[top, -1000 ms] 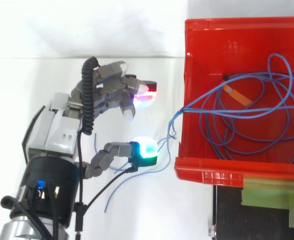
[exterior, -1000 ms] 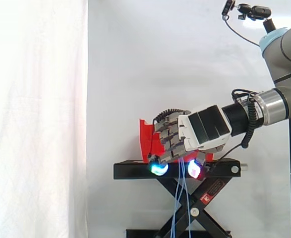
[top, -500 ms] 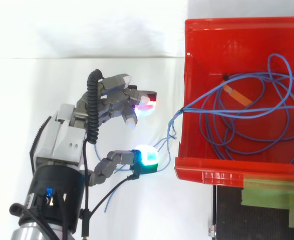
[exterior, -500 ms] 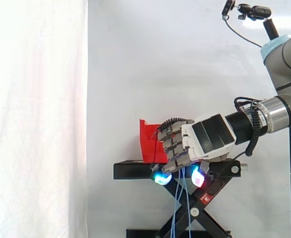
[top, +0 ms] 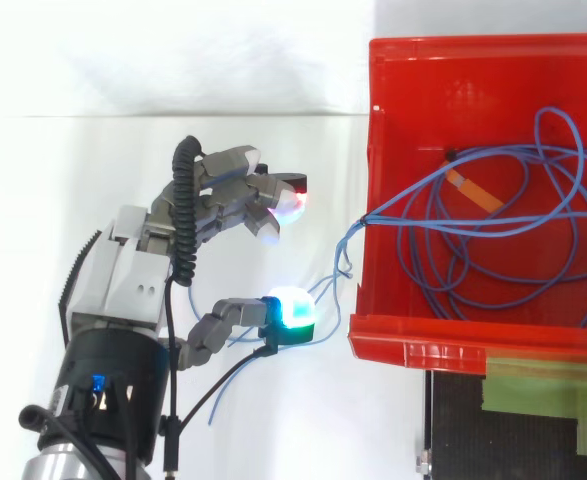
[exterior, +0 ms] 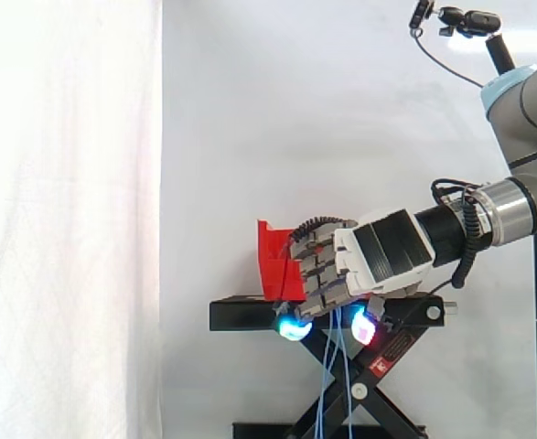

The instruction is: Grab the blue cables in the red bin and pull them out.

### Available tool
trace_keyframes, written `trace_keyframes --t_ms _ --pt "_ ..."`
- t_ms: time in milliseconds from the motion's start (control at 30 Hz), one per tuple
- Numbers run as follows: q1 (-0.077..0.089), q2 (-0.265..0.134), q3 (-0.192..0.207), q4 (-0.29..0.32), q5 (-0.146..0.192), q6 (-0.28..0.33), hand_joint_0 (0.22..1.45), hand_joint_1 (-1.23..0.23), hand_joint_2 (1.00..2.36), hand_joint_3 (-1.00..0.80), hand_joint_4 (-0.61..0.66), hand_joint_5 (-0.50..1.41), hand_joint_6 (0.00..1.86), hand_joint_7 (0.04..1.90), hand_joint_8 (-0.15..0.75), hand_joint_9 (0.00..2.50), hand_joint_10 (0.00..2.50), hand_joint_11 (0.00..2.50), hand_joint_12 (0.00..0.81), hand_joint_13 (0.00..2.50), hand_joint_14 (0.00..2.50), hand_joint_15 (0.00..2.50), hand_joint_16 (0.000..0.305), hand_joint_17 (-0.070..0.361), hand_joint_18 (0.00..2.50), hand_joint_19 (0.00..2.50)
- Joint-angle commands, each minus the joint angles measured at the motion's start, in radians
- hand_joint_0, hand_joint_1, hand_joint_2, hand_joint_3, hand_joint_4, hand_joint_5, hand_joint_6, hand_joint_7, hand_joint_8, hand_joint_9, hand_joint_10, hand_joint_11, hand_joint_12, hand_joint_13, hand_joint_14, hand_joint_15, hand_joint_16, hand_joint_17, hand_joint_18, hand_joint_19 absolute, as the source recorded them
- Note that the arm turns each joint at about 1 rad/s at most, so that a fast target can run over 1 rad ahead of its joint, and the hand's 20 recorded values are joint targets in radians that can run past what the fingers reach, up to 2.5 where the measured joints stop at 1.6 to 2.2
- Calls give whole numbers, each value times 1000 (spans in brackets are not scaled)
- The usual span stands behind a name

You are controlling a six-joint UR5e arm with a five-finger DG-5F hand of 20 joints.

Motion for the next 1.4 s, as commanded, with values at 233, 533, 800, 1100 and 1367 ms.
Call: trace_keyframes --t_ms 233,533,800,1100,1367 --pt "-10 0 0 4 -25 -2 761 -991 1000 -1000 138 494 12 475 277 664 23 905 382 701 20 598 55 124 501 494" --pt "-14 0 0 2 -36 15 756 -977 1000 -1000 140 492 12 464 269 632 19 737 382 648 19 524 55 123 476 459" --pt "-11 0 8 -16 -32 161 754 -975 1000 -1000 145 490 12 459 269 635 21 739 384 644 18 519 55 123 469 474" --pt "-14 0 8 -16 -36 138 756 -973 1000 -1000 144 489 12 453 269 641 21 730 384 643 20 522 55 123 466 476" --pt "-20 0 8 -1 -37 49 756 -972 1000 -1000 142 489 11 455 269 642 21 732 385 645 19 525 55 123 466 468"
